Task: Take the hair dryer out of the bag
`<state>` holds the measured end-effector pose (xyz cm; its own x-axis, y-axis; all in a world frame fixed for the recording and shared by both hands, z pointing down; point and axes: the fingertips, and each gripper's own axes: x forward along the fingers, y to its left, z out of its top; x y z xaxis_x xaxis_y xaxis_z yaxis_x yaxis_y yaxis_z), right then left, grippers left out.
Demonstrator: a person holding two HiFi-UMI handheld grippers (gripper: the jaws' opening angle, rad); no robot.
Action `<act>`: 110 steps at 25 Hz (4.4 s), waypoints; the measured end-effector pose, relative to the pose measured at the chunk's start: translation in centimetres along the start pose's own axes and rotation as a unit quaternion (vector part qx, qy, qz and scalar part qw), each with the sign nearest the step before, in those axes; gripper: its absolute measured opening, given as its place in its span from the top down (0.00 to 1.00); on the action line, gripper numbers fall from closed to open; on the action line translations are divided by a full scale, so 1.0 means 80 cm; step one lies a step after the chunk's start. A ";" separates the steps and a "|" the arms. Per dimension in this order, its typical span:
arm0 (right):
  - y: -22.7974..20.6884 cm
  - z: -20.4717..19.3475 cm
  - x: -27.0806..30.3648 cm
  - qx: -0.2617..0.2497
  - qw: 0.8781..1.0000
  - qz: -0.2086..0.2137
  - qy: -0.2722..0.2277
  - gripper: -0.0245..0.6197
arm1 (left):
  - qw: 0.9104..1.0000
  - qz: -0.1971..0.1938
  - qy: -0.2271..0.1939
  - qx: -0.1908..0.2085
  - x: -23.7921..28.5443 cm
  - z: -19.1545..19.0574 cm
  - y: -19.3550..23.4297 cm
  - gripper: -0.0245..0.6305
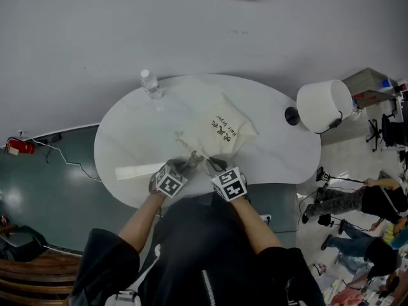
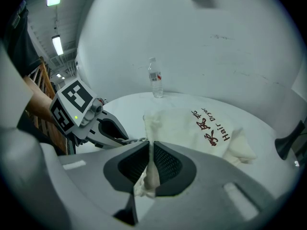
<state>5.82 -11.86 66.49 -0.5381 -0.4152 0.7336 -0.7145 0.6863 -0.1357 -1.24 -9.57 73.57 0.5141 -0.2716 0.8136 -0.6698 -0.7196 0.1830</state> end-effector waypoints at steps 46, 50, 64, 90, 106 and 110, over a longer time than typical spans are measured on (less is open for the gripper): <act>-0.003 -0.007 0.008 0.012 1.000 0.001 0.005 0.91 | 0.998 0.003 0.058 -0.001 -0.053 -0.097 0.033 0.85; -0.004 -0.008 0.009 0.012 1.000 0.002 0.007 0.91 | 0.998 0.005 0.066 -0.002 -0.056 -0.106 0.037 0.85; -0.001 -0.007 0.006 0.014 1.000 0.003 0.007 0.91 | 0.999 0.008 0.037 0.005 -0.074 -0.091 0.036 0.81; 0.001 -0.005 0.001 0.013 1.000 0.015 0.002 0.91 | 0.999 0.028 -0.007 0.016 -0.059 -0.003 0.018 0.68; 0.001 -0.001 -0.003 0.012 0.999 0.041 -0.008 0.91 | 0.999 0.034 -0.006 0.041 -0.037 0.052 0.007 0.63; 0.000 -0.001 -0.003 0.012 0.999 0.044 -0.010 0.91 | 0.998 0.034 0.001 0.043 -0.028 0.059 0.004 0.60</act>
<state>6.03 -11.71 66.36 -0.6079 -0.3666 0.7044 -0.6750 0.7057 -0.2152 -0.09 -12.19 69.23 0.4679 -0.3214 0.8233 -0.6544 -0.7521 0.0783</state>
